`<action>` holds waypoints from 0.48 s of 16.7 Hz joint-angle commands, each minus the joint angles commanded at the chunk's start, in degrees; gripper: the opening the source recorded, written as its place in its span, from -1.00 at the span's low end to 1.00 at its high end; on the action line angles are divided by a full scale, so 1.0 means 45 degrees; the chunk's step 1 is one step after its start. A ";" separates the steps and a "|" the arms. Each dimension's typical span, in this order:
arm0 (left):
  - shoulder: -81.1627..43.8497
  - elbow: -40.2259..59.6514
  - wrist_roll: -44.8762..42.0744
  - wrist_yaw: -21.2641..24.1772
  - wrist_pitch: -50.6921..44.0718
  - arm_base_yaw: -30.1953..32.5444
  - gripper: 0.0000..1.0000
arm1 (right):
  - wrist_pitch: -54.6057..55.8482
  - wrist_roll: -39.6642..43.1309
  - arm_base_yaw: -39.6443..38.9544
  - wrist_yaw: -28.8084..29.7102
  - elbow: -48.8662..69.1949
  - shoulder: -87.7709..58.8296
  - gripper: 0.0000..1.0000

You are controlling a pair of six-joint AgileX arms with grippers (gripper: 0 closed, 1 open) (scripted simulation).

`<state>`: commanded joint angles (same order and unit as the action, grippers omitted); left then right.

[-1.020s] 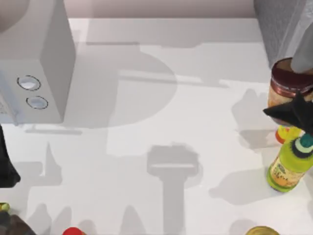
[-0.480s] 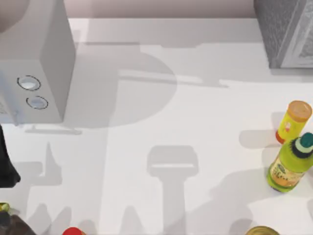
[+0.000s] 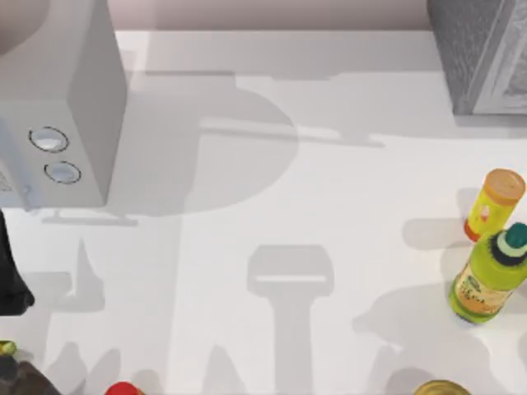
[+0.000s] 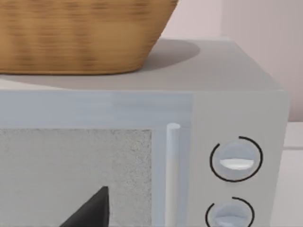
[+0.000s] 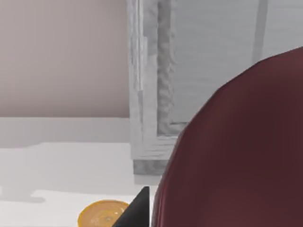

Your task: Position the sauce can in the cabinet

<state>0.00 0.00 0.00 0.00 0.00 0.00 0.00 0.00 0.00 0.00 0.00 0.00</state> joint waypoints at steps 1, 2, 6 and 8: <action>0.0000 0.0000 0.0000 0.0000 0.0000 0.0000 1.00 | 0.0000 0.0000 0.0000 0.0000 0.0000 0.0000 -1.00; 0.0000 0.0000 0.0000 0.0000 0.0000 0.0000 1.00 | 0.0000 0.0000 0.0000 0.0000 0.0000 0.0000 -1.00; 0.0000 0.0000 0.0000 0.0000 0.0000 0.0000 1.00 | -0.0124 -0.0004 -0.0054 0.0005 0.0152 -0.0197 -1.00; 0.0000 0.0000 0.0000 0.0000 0.0000 0.0000 1.00 | -0.0526 0.0000 -0.0106 0.0157 0.0824 -0.0852 -1.00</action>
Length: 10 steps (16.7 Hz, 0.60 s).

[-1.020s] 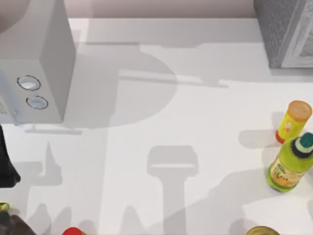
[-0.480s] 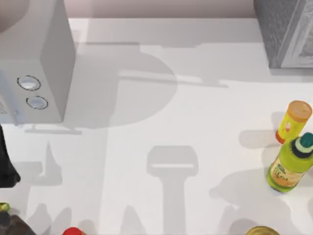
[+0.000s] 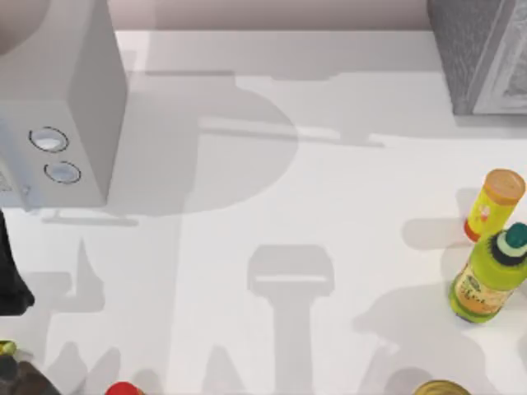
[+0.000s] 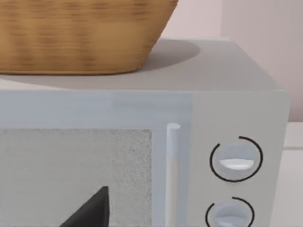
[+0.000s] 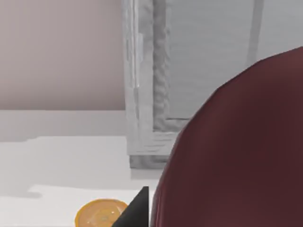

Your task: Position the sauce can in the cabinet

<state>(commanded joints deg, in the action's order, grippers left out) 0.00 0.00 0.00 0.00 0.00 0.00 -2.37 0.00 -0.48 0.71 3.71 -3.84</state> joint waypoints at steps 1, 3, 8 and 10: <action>0.0000 0.0000 0.0000 0.0000 0.0000 0.0000 1.00 | -0.0276 0.0007 -0.0042 0.0113 0.0533 -0.0522 -1.00; 0.0000 0.0000 0.0000 0.0000 0.0000 0.0000 1.00 | -0.0898 0.0028 -0.0150 0.0391 0.1988 -0.1920 -1.00; 0.0000 0.0000 0.0000 0.0000 0.0000 0.0000 1.00 | -0.2531 0.0073 -0.0523 0.1292 0.7850 -0.6543 -1.00; 0.0000 0.0000 0.0000 0.0000 0.0000 0.0000 1.00 | -0.3183 0.0067 -0.0726 0.1644 1.0969 -0.8455 -1.00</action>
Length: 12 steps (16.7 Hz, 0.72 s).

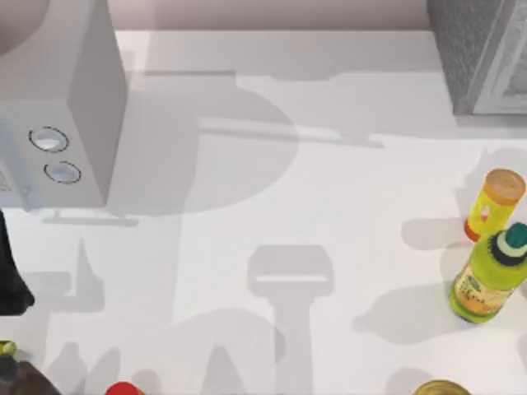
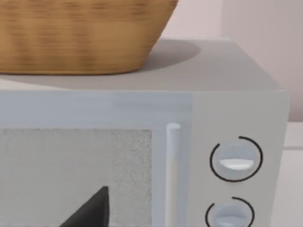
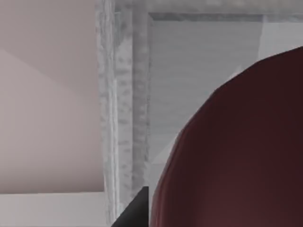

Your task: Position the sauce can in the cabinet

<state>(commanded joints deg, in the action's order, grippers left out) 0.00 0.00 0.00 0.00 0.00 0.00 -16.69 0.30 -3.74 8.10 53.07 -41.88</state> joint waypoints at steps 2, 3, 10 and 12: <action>0.0000 0.0000 0.0000 0.0000 0.0000 0.0000 1.00 | -0.0650 -0.0028 -0.0236 0.0302 0.3174 -0.1812 -1.00; 0.0000 0.0000 0.0000 0.0000 0.0000 0.0000 1.00 | -0.0966 -0.0049 -0.0369 0.0424 0.4621 -0.2679 -1.00; 0.0000 0.0000 0.0000 0.0000 0.0000 0.0000 1.00 | -0.2658 -0.0241 -0.1378 0.0753 1.1107 -0.7177 -1.00; 0.0000 0.0000 0.0000 0.0000 0.0000 0.0000 1.00 | -0.2871 -0.0276 -0.1567 0.0738 1.1777 -0.7763 -1.00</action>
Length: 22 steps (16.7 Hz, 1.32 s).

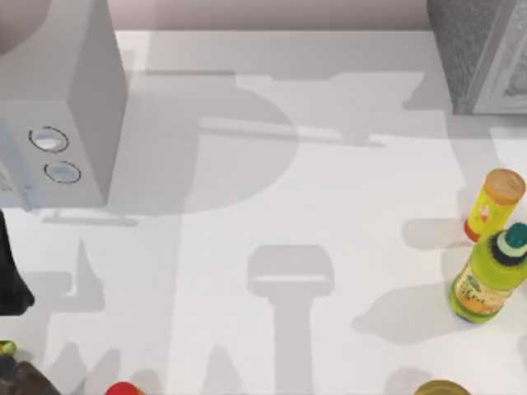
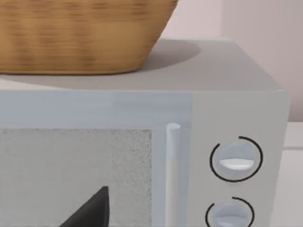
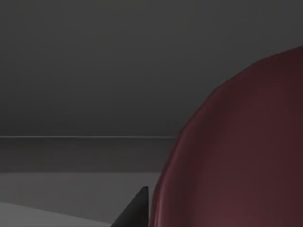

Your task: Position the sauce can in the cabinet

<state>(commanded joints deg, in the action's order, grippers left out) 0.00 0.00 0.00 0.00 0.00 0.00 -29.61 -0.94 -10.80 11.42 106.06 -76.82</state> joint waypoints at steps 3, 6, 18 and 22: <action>0.0000 0.0000 0.0000 0.0000 0.0000 0.0000 1.00 | -0.0053 -0.0011 -0.0049 -0.0005 0.0164 -0.0147 -1.00; 0.0000 0.0000 0.0000 0.0000 0.0000 0.0000 1.00 | -0.0034 -0.0038 -0.0012 0.0002 0.0049 -0.0125 -1.00; 0.0000 0.0000 0.0000 0.0000 0.0000 0.0000 1.00 | 0.0533 0.0026 0.0867 -0.0379 0.3669 -0.4351 -1.00; 0.0000 0.0000 0.0000 0.0000 0.0000 0.0000 1.00 | 0.0849 0.0012 0.1071 -0.0762 0.4993 -0.5973 -1.00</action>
<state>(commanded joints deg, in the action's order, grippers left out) 0.00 0.00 0.00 0.00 0.00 0.00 -25.79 -0.88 -5.98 8.00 128.53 -103.69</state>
